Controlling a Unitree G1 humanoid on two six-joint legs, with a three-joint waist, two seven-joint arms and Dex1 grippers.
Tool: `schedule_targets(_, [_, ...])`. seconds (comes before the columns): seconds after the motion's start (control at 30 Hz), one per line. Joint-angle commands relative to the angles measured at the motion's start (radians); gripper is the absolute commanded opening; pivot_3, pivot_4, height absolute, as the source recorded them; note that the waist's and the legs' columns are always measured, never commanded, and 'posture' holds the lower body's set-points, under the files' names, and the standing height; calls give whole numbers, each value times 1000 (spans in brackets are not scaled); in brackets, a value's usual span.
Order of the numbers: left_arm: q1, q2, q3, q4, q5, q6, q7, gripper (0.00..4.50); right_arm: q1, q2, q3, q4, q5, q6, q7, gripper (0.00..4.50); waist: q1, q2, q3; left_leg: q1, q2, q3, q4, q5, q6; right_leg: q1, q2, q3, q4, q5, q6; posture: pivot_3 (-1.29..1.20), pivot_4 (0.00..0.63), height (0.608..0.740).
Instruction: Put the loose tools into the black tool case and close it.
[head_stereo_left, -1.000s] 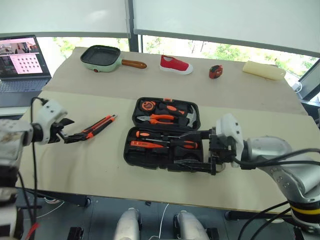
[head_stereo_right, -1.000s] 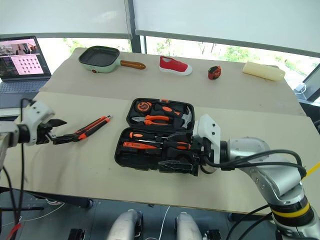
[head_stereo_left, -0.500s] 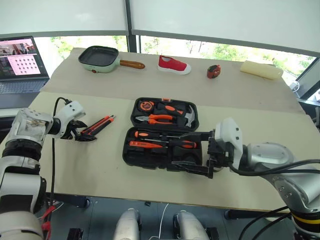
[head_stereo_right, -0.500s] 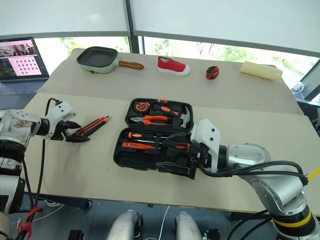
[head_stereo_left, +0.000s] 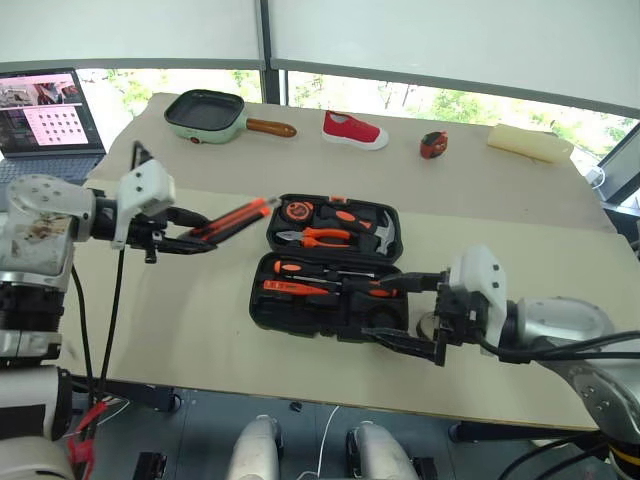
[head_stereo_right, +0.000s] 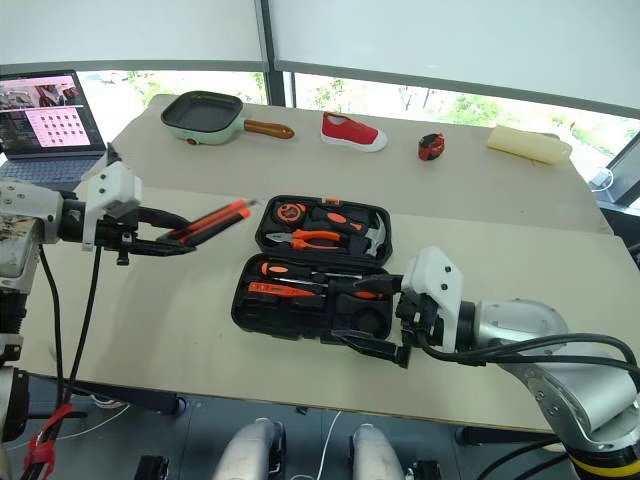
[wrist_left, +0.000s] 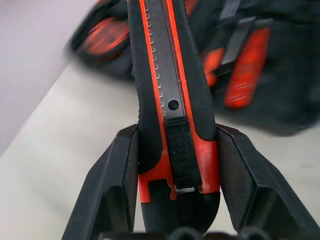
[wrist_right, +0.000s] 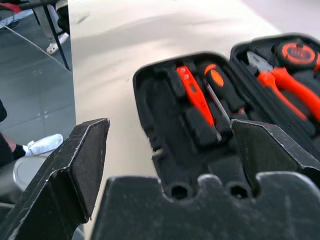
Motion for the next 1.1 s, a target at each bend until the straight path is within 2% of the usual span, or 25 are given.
schedule_targets(0.03, [1, -28, -64, -132, -10, 25, -19, 1763, 14, -9, -43, -40, 24, -2, -11, 4500, -1, 0, 0, 0, 0, 0, 0, 1, 0, 0, 0, 0, 0, 0, 0, 0, 150, 740])
schedule_targets(0.2, [-27, -122, -215, -203, 53, 83, -3, 1763, 45, -6, -48, -59, 30, 2, -31, 4500, -1, 0, 0, 0, 0, -2, 2, 1, 0, 0, 1, 0, 1, 0, 0, 0, 150, 740])
schedule_targets(0.43, [-16, -146, -328, -203, 136, 55, -9, 1763, 87, -2, -60, -91, 44, 5, -75, 4500, -6, 0, 0, 0, 0, -3, 3, 1, 0, 0, 2, 0, 2, 0, 0, 0, 150, 740])
schedule_targets(0.77, [-17, -198, -369, -87, 202, -41, 15, 1763, 133, -1, -72, -135, 63, 2, -132, 4500, 0, 2, -2, 0, 0, -4, 6, 1, 0, 2, 1, 0, 2, 0, 0, 0, 150, 740])
schedule_targets(1.1, [-2, -172, -343, -91, 164, -55, -61, 1763, 140, 1, -63, -136, 49, -13, -146, 4500, -7, 4, -2, 2, 0, -4, 6, 1, 0, 3, 2, 0, 4, 0, 0, 0, 150, 740])
